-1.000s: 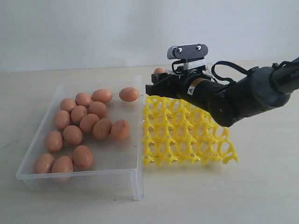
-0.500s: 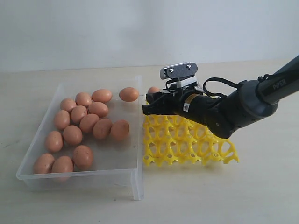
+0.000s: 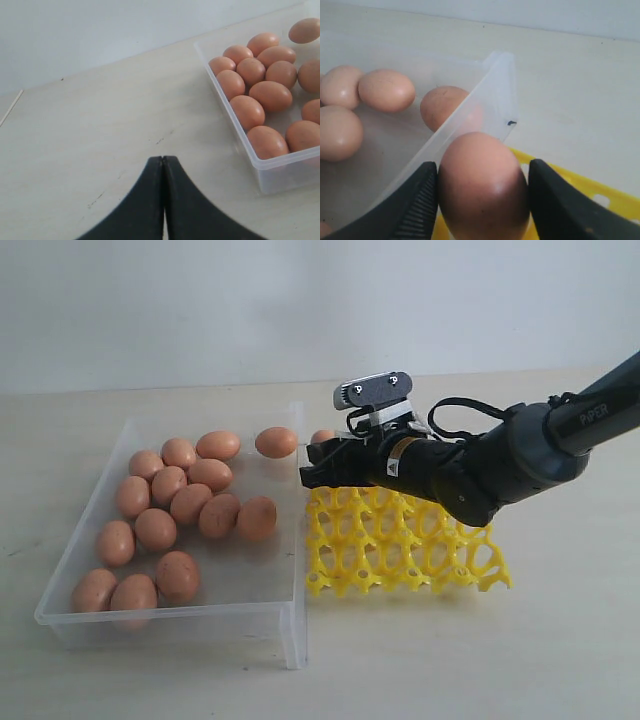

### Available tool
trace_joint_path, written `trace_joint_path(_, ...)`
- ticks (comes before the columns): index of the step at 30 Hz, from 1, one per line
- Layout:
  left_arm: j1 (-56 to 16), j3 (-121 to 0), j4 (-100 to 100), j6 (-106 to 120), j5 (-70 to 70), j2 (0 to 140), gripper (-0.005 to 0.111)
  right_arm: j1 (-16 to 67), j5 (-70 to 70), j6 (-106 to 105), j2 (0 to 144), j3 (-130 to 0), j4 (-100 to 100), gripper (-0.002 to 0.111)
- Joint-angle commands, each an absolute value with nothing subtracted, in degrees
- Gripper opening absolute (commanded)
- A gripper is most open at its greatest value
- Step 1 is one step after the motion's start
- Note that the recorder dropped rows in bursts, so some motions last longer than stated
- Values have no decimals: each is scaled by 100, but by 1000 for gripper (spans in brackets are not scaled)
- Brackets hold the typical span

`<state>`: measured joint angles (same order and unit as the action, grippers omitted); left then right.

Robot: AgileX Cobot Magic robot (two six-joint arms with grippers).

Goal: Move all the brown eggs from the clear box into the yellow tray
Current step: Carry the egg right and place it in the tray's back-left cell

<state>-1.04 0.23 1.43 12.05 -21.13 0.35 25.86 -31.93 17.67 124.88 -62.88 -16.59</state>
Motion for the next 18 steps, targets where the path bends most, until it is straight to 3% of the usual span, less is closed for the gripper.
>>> trace_joint_path(1,-115,0,143,1173,-2070,0,0,2560,-3218,1799,12476,-6328,-1758,40)
trace_joint_path(12,-115,0,143,1173,-2070,0,0,2552,-3218,1811,12476,-6328,-1758,66)
trace_joint_path(18,-115,0,143,1173,-2070,0,0,2535,-2526,1801,12162,-6328,-1738,67)
